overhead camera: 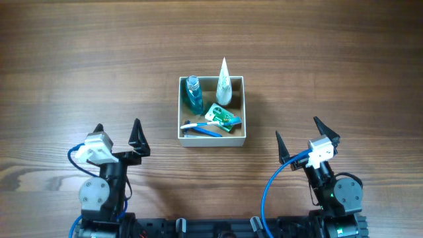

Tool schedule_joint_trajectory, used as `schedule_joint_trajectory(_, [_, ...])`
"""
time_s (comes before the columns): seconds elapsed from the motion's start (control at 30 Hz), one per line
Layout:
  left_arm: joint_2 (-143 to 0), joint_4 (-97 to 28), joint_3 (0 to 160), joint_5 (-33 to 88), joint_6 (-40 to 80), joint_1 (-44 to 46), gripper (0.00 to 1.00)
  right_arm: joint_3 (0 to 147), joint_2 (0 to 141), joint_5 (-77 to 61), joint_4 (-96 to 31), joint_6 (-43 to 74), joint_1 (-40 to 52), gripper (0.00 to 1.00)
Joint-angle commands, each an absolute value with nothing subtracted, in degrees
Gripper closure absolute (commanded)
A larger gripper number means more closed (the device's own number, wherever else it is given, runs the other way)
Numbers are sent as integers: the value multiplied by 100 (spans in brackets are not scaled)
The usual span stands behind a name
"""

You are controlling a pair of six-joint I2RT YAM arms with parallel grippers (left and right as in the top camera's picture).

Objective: Pack container

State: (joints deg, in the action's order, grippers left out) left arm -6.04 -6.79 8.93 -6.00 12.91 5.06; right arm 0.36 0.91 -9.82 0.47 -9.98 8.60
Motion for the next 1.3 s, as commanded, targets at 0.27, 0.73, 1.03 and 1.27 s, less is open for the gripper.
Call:
schedule_joint_trajectory(0.27, [-16, -390, 32, -370, 921, 423, 0, 32, 80, -1061, 80, -1044, 893, 0])
schedule_joint_trajectory(0.73, [-16, -405, 32, -198, 945, 423, 0, 32, 80, -1061, 80, -1041, 893, 0])
schedule_joint_trajectory(1.03, [-16, -405, 32, -198, 945, 423, 0, 32, 80, -1059, 80, -1044, 893, 0])
schedule_joint_trajectory(1.27, [-16, -405, 32, -198, 945, 423, 0, 32, 80, -1059, 80, -1041, 893, 0])
